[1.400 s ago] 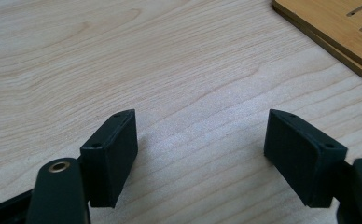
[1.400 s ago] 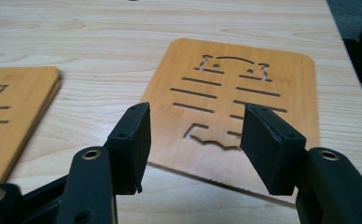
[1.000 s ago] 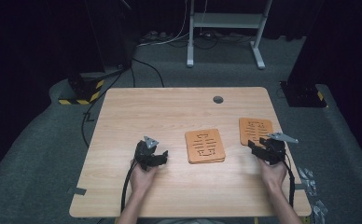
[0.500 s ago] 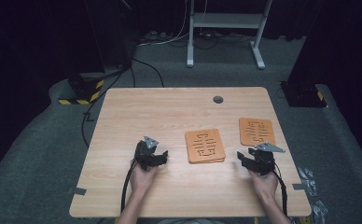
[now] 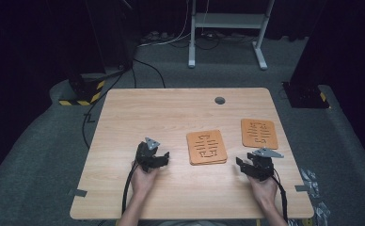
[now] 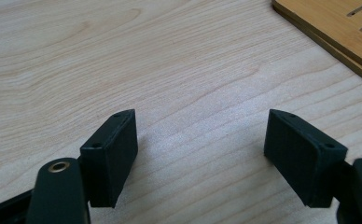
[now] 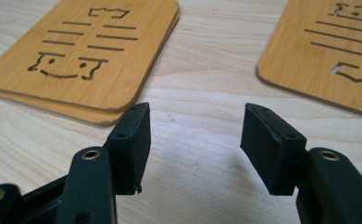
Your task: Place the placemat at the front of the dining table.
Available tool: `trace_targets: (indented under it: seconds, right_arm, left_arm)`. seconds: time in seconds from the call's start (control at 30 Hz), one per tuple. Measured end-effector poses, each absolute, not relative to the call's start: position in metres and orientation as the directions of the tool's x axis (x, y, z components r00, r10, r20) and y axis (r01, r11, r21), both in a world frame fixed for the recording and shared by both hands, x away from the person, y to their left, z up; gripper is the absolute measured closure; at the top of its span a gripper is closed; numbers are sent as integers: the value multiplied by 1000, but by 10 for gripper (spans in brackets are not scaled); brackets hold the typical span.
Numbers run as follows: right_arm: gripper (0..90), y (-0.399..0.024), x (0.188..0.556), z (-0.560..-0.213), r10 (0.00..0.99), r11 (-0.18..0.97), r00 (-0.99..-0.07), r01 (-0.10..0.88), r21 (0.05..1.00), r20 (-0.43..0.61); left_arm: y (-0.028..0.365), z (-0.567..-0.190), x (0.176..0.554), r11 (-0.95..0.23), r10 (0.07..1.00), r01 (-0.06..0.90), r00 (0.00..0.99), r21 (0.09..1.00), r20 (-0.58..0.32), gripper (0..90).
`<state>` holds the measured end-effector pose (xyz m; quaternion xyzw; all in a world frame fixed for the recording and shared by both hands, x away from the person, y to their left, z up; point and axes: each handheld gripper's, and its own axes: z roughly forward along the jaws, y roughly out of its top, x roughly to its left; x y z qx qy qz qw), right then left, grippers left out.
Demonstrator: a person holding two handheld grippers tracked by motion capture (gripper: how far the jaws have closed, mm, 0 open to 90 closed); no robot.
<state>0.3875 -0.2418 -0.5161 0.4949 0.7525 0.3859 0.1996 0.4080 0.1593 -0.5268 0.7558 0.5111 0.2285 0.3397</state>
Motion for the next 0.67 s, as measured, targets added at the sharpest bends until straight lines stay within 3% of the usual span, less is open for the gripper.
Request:
trace_targets:
  seconds: [0.4,0.57,0.67]
  right_arm:
    - [369,-227,389,-522,882,333,-471,598,729,-15]
    - [350,-227,389,-523,887,325,-461,603,729,-14]
    - [283,-226,390,-523,884,332,-466,601,727,-19]
  left_arm:
    - [159,-527,408,-246,928,618,371,747,-2,259]
    - [159,-527,408,-246,928,618,371,747,-1,259]
    - [159,-527,408,-245,929,618,371,747,-2,258]
